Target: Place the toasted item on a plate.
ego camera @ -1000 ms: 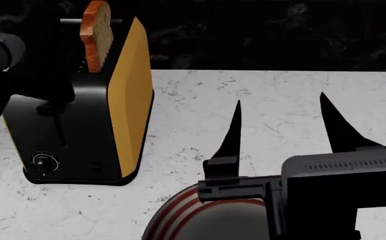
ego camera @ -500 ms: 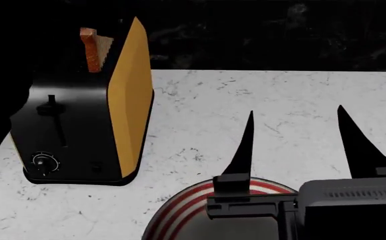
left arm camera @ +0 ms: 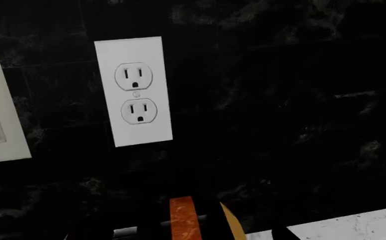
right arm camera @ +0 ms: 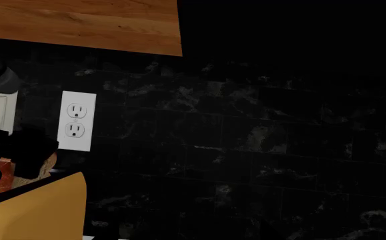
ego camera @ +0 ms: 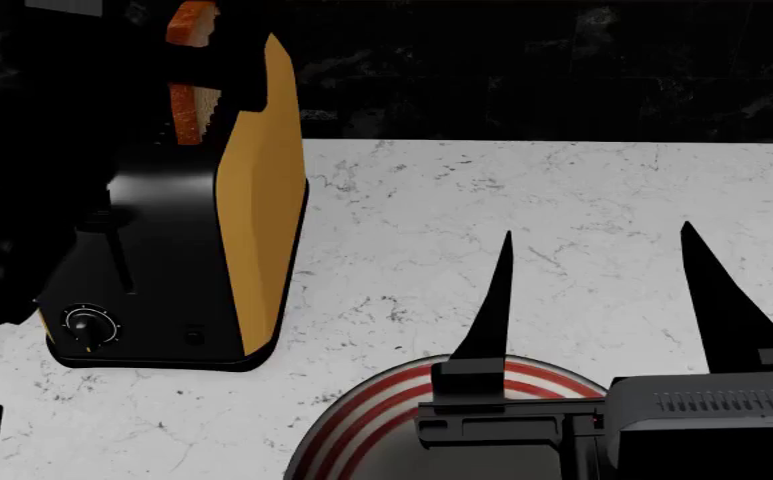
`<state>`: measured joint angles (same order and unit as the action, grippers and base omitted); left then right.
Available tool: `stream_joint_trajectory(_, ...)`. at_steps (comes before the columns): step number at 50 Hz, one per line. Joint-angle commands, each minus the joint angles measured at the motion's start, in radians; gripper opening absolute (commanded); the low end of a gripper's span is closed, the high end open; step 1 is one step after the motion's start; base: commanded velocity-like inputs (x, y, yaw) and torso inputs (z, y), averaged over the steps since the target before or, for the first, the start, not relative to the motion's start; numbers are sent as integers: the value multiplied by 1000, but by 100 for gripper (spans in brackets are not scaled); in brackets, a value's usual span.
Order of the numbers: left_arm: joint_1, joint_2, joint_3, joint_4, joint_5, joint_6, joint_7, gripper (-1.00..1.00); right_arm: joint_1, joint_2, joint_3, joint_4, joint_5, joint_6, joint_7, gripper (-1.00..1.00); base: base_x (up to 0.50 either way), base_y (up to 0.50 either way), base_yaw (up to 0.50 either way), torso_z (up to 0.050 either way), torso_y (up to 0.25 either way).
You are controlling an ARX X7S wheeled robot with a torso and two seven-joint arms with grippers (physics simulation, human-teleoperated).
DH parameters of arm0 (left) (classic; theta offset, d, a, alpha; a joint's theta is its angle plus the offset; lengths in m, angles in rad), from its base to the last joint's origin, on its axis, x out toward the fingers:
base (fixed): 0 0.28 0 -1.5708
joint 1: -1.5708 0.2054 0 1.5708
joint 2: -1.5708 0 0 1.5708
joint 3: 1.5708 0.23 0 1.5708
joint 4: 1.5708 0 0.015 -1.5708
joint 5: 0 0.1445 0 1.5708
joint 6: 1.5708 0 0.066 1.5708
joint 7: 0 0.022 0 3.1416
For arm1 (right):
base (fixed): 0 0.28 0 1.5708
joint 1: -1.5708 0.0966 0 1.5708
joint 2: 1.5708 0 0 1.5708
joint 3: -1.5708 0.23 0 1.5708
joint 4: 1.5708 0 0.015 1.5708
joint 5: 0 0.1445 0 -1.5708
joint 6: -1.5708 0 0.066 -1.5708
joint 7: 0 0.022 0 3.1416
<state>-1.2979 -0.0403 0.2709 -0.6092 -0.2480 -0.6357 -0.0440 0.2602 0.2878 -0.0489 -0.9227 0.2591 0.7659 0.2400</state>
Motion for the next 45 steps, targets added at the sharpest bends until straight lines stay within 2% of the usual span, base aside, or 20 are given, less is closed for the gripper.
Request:
stream_joint_trajectory(1,12,-6,34,-79,-1,52,-9,100,-2,6,-2,0,3,-1,7,100,0,0,0,0,0)
stream_joint_trajectory(12,37,-14,66,-105,-9,66,3,100,-4,11,-7,-14,9,10,15,100,0,0,0,0,0)
stream_joint_trajectory(23,23,-9,56,-218,-24,143,-4,100,-7,16,-15,-6,7,0,22,100,1,0,0,0,0)
stream_joint_trajectory(30,32,-11,41,-225,-50,145,-12,100,-5,20,-23,-6,6,4,28,100,1,0,0,0,0)
stream_joint_trajectory(31,31,-9,33,-227,-58,148,-16,-100,-5,19,-21,-7,8,4,28,100,0,0,0,0,0)
stream_joint_trajectory(45,17,-16,41,-171,-87,105,-25,-100,3,28,-10,-31,26,25,36,100,1,0,1,0,0)
